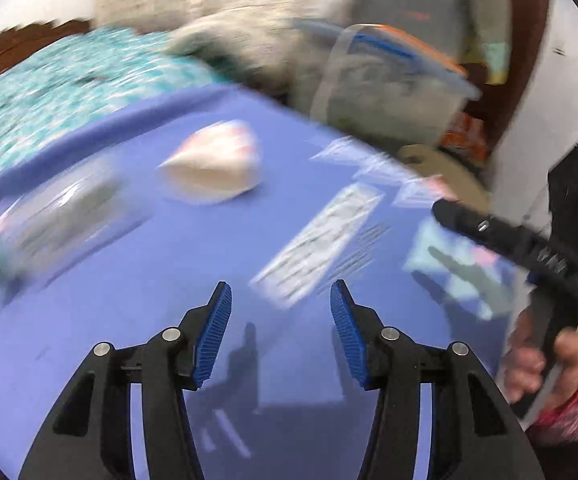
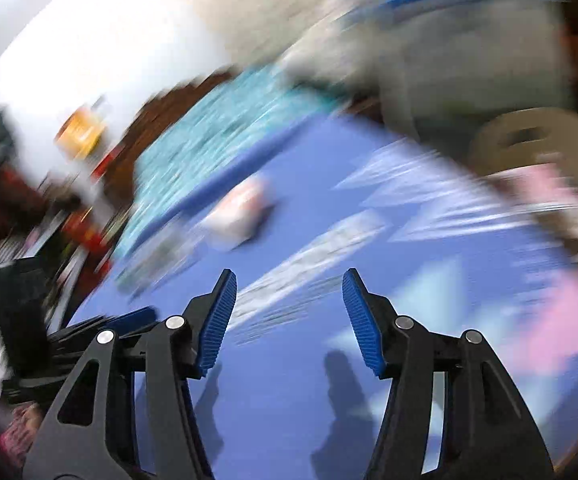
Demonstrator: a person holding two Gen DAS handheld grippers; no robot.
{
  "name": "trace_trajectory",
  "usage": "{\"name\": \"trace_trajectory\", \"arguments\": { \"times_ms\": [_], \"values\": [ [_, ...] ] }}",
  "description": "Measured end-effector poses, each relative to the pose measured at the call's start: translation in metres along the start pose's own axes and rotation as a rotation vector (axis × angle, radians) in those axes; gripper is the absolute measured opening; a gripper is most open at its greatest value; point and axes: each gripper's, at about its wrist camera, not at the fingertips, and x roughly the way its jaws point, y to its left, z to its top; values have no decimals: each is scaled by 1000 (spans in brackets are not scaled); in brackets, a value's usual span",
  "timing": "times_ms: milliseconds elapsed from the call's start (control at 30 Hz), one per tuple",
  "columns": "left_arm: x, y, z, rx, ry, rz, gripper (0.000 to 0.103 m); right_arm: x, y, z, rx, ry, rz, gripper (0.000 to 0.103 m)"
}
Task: Collect trash
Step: 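Bring both open tools back toward the clear bottle and pink cup, then grasp the clear green-label bottle with the left tool while the right tool grasps the pink cup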
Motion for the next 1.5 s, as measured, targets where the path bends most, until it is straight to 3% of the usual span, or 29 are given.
{"name": "trace_trajectory", "arguments": {
  "times_ms": [100,233,367,433,467,533,633,700,767,800,833,867,933,1067,1100,1133,1167,1200,1300,1367,1433,1467,1500],
  "values": [
    [-24,64,-33,-147,22,45,48,54,65,20,-133,98,97,56],
    [-57,127,-60,-355,-6,65,48,151,129,88,-294,204,111,56],
    [-87,160,-72,-495,-70,51,48,251,146,136,-321,354,-4,54],
    [-100,170,-66,-496,-106,139,56,276,141,143,-298,391,-49,54],
    [-107,177,-62,-488,-122,185,67,281,138,145,-285,398,-51,55],
    [-120,201,-48,-477,-166,245,76,286,137,141,-259,422,-19,55],
    [-110,245,-16,-489,-160,217,82,285,143,122,-268,421,-34,58],
    [-90,265,10,-477,-138,192,79,272,145,113,-254,380,-26,60],
    [-64,279,28,-461,-97,172,62,266,138,113,-208,374,-20,61],
    [-42,285,40,-466,-51,118,59,262,133,112,-189,373,-15,61],
    [-31,289,43,-473,-22,72,47,259,130,109,-183,372,-14,62],
    [-18,290,45,-481,15,19,41,258,129,109,-188,368,-14,62],
    [-7,284,49,-466,32,-43,41,256,130,109,-221,359,-33,62],
    [-20,241,32,-362,30,-73,41,258,132,109,-263,345,-38,65],
    [-27,228,24,-344,24,-55,43,258,131,109,-255,346,-25,66],
    [-29,220,19,-334,14,-38,52,259,131,108,-246,355,-3,67],
    [-32,209,15,-329,9,-8,79,257,133,106,-249,362,3,67],
    [-34,203,13,-334,8,9,90,256,135,103,-262,356,-4,67],
    [-44,185,14,-359,-26,24,91,250,141,96,-295,347,-18,67],
    [-44,169,20,-336,-31,79,91,242,139,97,-291,339,-16,65],
    [-34,146,23,-236,1,194,87,219,134,109,-280,266,-6,64],
    [-24,138,22,-178,27,257,80,202,127,118,-273,209,-1,65],
    [-16,134,18,-156,55,274,76,187,118,127,-259,158,-7,65]
  ]
}}
